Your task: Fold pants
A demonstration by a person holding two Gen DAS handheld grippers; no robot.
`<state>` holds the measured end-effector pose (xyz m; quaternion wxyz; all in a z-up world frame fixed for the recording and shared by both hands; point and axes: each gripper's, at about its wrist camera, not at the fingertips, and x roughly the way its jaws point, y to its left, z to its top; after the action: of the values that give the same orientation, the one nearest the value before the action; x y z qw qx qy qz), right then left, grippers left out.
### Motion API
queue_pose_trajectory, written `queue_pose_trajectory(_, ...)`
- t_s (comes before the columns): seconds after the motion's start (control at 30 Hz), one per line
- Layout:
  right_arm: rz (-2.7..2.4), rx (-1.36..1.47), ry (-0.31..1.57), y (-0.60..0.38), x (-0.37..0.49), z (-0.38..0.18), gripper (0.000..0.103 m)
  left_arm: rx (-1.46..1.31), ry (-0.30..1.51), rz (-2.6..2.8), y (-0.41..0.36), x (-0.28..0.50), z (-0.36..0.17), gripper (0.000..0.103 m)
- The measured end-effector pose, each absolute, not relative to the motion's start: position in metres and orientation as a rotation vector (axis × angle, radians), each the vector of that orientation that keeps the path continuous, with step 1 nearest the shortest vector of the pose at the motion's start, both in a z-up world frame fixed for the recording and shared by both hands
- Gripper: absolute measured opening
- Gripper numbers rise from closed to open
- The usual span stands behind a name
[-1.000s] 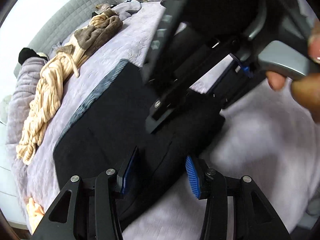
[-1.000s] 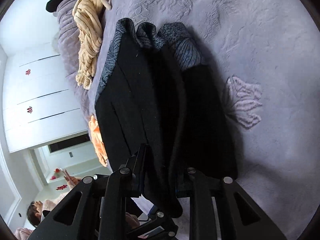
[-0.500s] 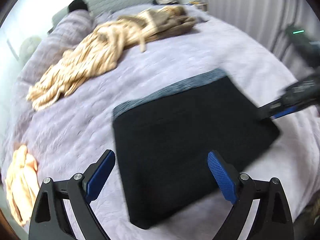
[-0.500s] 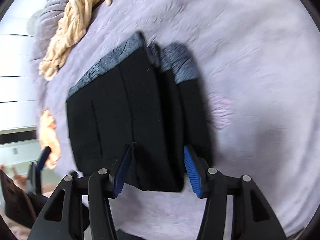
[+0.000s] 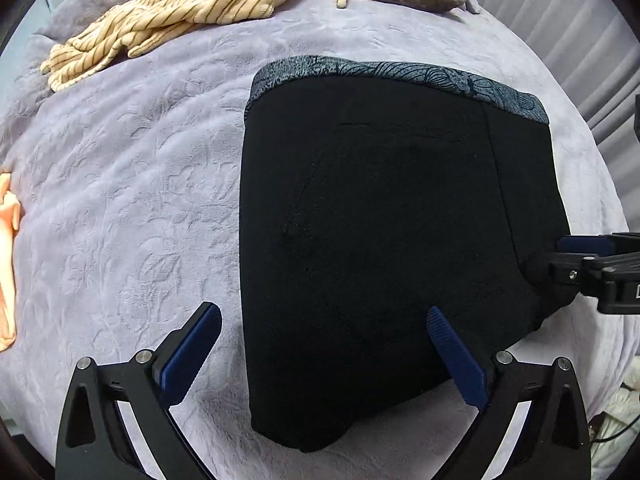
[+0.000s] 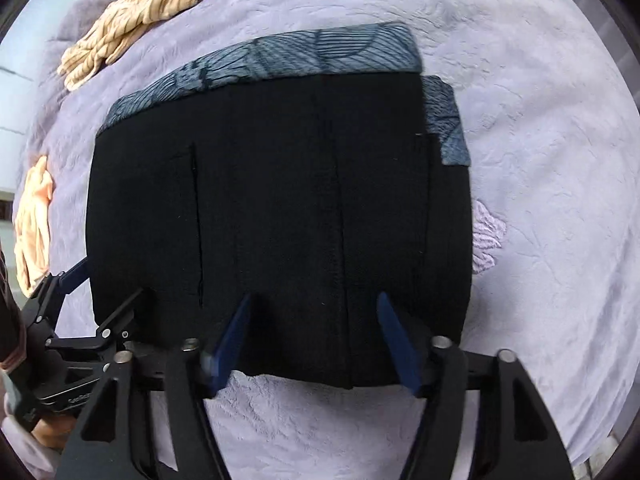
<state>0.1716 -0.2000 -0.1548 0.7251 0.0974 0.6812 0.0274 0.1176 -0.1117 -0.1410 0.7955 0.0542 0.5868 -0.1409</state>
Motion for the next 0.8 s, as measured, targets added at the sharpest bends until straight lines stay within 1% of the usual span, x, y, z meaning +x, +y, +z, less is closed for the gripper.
queue_pose_trajectory(0.1, 0.064, 0.16, 1.51, -0.19, 0.175, -0.153, 0.078, 0.166, 1.227, -0.289, -0.114, 0.114, -0.125, 0.103)
queue_pose_trajectory(0.23, 0.071, 0.213, 1.495, -0.197, 0.176, -0.154, 0.079, 0.154, 1.136, -0.259, -0.113, 0.143, -0.101, 0.103)
queue_pose_trajectory(0.3, 0.079, 0.237, 1.491, -0.209, 0.171, -0.152, 0.079, 0.154, 1.144, -0.192, -0.112, 0.164, -0.106, 0.103)
queue_pose_trajectory(0.43, 0.089, 0.25, 1.488, -0.213, 0.174, -0.152, 0.079, 0.121, 1.247, -0.145, -0.11, 0.191, -0.142, 0.103)
queue_pose_trajectory(0.5, 0.096, 0.26, 1.479, -0.213, 0.174, -0.154, 0.079, 0.104, 1.238, -0.136, -0.109, 0.189, -0.14, 0.103)
queue_pose_trajectory(0.63, 0.09, 0.287, 1.471, -0.214, 0.176, -0.156, 0.079, 0.196, 1.204, -0.153, -0.12, 0.183, -0.136, 0.103)
queue_pose_trajectory(0.67, 0.091, 0.291, 1.469, -0.228, 0.169, -0.152, 0.079, 0.2, 1.204, -0.153, -0.118, 0.185, -0.136, 0.103)
queue_pose_trajectory(0.8, 0.091, 0.306, 1.464, -0.229, 0.164, -0.149, 0.079, 0.173, 1.229, -0.149, -0.111, 0.2, -0.138, 0.103)
